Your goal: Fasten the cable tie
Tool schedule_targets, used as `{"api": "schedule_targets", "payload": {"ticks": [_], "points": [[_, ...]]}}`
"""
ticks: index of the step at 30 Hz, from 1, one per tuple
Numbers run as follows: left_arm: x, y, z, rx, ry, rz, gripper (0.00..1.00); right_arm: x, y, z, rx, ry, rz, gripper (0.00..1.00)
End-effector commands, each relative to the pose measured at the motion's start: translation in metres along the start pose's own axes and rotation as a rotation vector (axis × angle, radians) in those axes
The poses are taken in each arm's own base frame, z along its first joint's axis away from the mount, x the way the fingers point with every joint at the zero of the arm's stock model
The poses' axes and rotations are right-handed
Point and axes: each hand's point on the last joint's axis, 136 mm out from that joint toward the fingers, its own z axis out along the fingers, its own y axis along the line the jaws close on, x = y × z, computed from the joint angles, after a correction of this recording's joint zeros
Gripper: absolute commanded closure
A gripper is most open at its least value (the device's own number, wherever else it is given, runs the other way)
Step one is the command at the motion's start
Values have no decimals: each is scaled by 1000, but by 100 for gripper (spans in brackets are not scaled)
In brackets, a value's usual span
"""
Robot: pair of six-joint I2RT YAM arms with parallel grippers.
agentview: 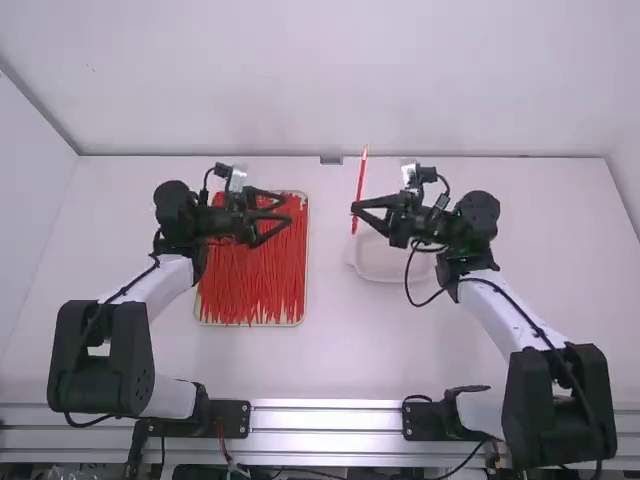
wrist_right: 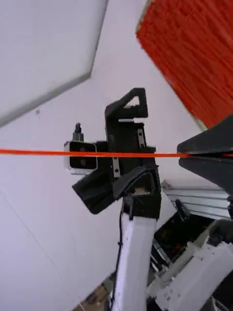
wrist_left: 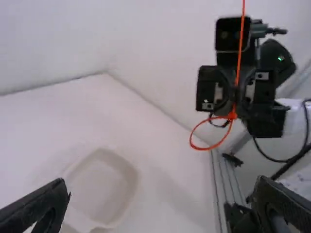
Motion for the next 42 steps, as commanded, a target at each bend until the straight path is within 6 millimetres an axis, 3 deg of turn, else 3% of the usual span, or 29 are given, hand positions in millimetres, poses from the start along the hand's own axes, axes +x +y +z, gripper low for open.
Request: {"api": "schedule_targets", "payload": {"ticks": [1,11,18,22,35,42], "points": [[-7,19,-1,-101,-27,113,1,-3,-11,-6,66,-31,-69,100],[35,90,-22,-489,34,-94,0,4,-73,-30,359,-58,-45,100],[58,111,-41,-667,93,-163,1,21,-113,-49,593,-31,-22,100],[73,125,-65,-850,134,-220,1,37,-131,-62,712,14,10,100],[92,119,-104,-1073,211,-288,1,76,-162,-99,1003,134,70,100],[82,101,-107,-1068,205,-256,1,87,-161,-92,1036,205,13,100]]}}
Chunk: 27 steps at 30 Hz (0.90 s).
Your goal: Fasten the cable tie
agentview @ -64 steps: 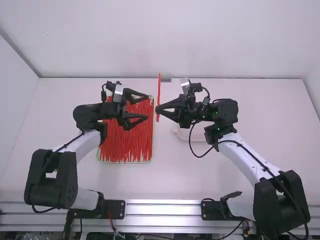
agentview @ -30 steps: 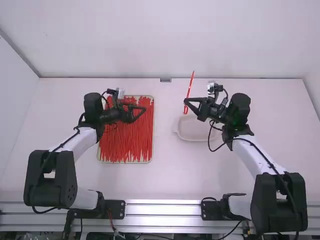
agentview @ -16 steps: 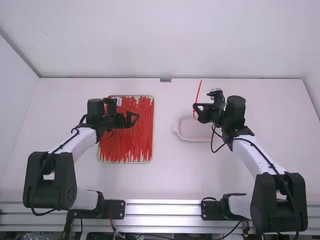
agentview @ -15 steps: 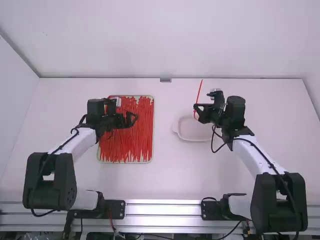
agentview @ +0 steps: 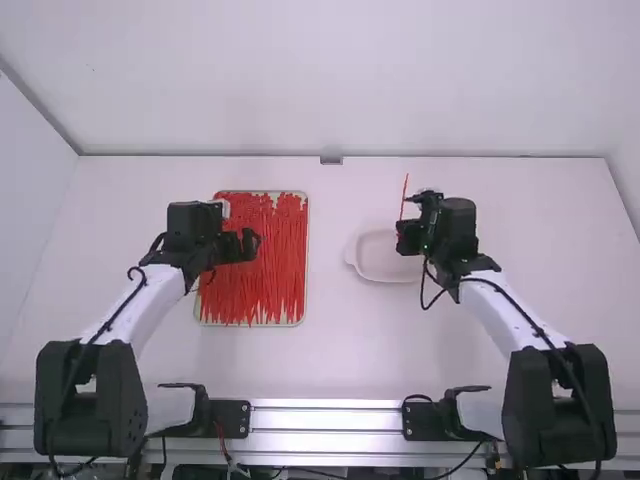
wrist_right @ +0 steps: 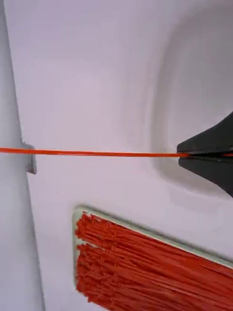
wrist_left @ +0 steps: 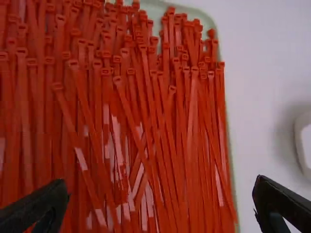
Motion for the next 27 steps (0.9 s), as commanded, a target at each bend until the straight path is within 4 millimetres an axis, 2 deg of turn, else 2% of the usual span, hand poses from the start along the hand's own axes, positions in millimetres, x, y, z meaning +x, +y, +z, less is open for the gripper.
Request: {"api": "schedule_targets", "payload": {"ticks": [1,6,14,27], "points": [[-16,-5,-16,-2,-55,38,1,2,-7,-2,75,-6,-33,100],[-18,-8,-24,0,-70,42,1,12,-13,2,129,-17,-51,100],[-16,-9,-24,3,-62,40,1,26,-25,3,137,-39,-33,100],[-16,-9,-24,3,-62,40,1,29,-26,3,141,-30,-14,100]]}}
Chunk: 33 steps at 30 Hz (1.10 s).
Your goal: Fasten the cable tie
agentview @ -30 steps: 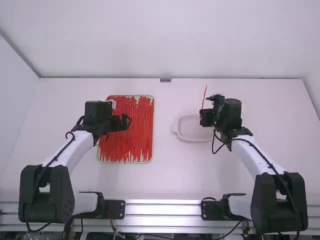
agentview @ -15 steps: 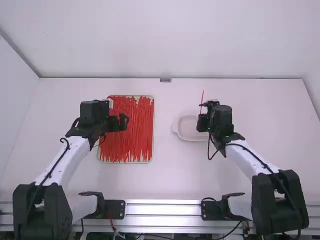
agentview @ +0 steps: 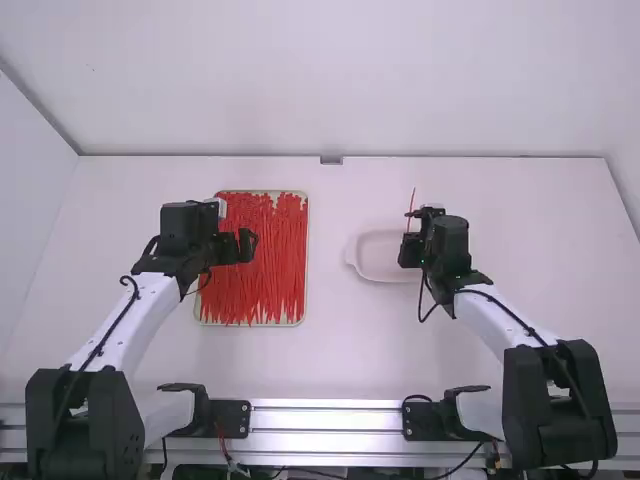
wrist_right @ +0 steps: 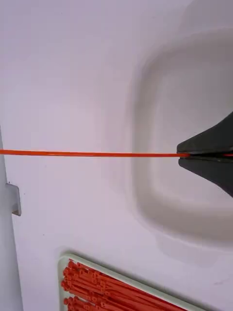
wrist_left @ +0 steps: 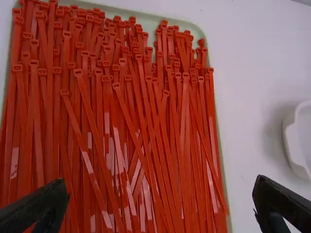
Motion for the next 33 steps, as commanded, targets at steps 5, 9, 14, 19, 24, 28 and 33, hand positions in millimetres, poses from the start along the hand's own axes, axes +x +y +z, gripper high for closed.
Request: {"api": "schedule_targets", "payload": {"ticks": [5,9,14,19,24,28,33], "points": [[-11,-7,-7,22,-31,22,1,-2,-1,-3,8,-11,1,92],[-11,-7,-7,26,-30,32,1,-1,-2,-3,10,-6,4,91],[-11,-7,-7,26,-31,33,0,-2,0,-3,6,-12,0,50],[-12,-7,-7,26,-34,41,1,-10,-5,-4,13,-41,27,2],[-12,-7,-7,23,-34,46,1,-16,-10,-5,22,-64,46,2],[-12,-7,-7,24,-37,49,1,-19,-9,-6,18,-62,46,2],[-15,-9,-11,26,-52,54,1,-27,-7,-8,18,-40,44,2]]}}
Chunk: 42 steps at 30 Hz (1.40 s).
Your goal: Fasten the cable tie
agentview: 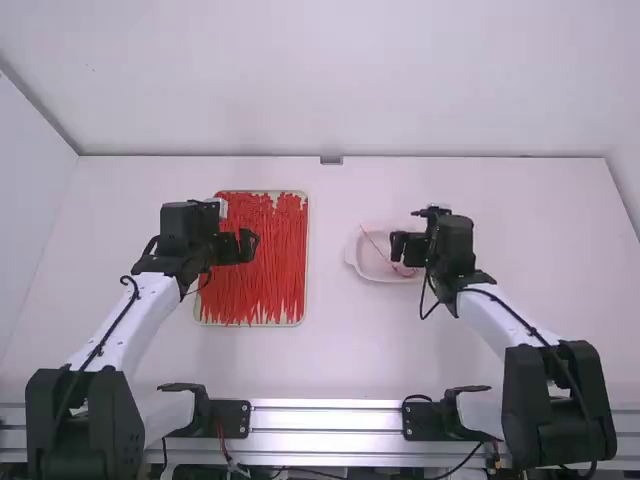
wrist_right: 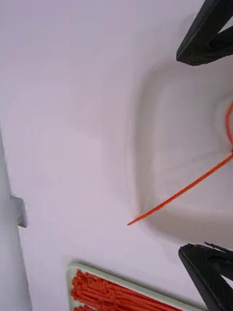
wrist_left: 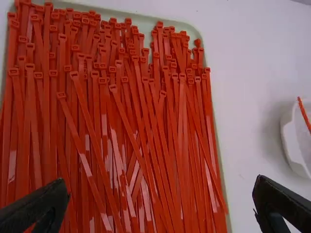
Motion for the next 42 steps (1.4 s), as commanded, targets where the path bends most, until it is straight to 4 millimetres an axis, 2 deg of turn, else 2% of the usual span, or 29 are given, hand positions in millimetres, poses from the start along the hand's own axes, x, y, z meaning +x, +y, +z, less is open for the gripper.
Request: {"api": "schedule_targets", "payload": {"ticks": [1,7,14,22,27,32,42], "points": [[-15,-7,-13,15,-53,39,1,-30,10,-7,-17,-55,-12,2],[-18,-11,-24,17,-75,46,1,-39,24,-15,-25,-19,-59,2],[-15,-15,-37,17,-77,77,1,-52,31,-41,11,-38,-79,2],[-17,-20,-64,-4,-124,93,1,-63,41,-96,4,-108,-90,2],[-15,-23,-77,-10,-142,121,1,-62,41,-116,7,-128,-91,2],[-16,-24,-81,-10,-152,146,1,-59,32,-122,58,-127,-87,2],[-16,-25,-77,-1,-146,149,1,-57,31,-109,59,-101,-90,2]]}}
